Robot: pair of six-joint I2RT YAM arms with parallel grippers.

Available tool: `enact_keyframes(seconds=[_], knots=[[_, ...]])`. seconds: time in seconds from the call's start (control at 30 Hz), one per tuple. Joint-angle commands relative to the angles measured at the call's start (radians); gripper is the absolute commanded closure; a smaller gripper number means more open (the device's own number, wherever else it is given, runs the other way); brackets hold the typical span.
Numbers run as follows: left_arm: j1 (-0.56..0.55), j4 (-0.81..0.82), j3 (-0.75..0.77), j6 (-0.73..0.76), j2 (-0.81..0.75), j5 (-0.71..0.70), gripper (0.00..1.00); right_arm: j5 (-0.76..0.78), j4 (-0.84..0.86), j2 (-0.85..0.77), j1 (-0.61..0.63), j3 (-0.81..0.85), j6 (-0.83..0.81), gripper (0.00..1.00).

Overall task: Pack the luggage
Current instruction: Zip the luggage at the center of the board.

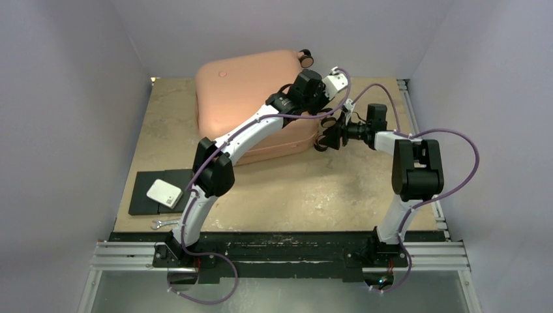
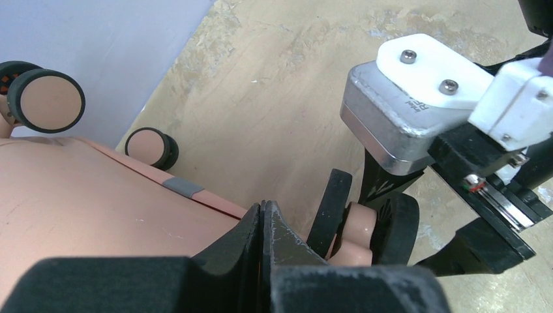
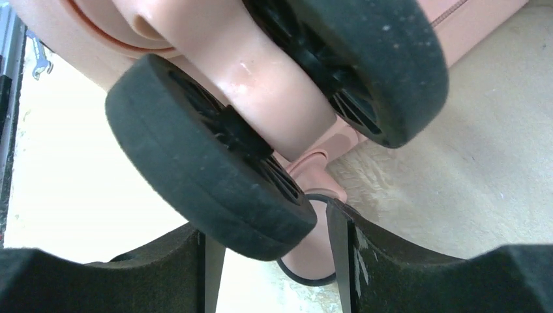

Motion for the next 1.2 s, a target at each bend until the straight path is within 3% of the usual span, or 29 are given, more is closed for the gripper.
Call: enact_keyframes(seconds=[0.0, 0.27, 0.5, 0.63, 0.8, 0.93, 1.17], knots=[[0.033, -0.32, -0.043, -0.007, 0.05, -0.027, 1.0, -0.067, 0.063, -0.054, 0.005, -0.021, -0.011, 0.4], [0.033, -0.332, -0.023, -0.019, 0.051, -0.021, 1.0, -0.051, 0.408, -0.072, 0.048, -0.105, 0.239, 0.37], [0.033, -0.338, -0.029, -0.025, 0.044, -0.018, 1.0, -0.015, 0.601, -0.029, 0.068, -0.132, 0.408, 0.49], [0.035, -0.338, -0.028, -0.027, 0.041, -0.015, 1.0, -0.027, 0.6, -0.016, 0.067, -0.131, 0.426, 0.6], [0.039, -0.341, -0.026, -0.029, 0.035, -0.014, 1.0, -0.046, 0.545, -0.031, 0.067, -0.129, 0.397, 0.62], [0.045, -0.344, -0.013, -0.034, 0.036, -0.014, 1.0, -0.034, 0.443, -0.019, 0.067, -0.098, 0.352, 0.73], [0.049, -0.348, 0.033, -0.05, 0.04, 0.031, 1.0, -0.024, 0.348, -0.016, 0.067, -0.075, 0.29, 0.69]])
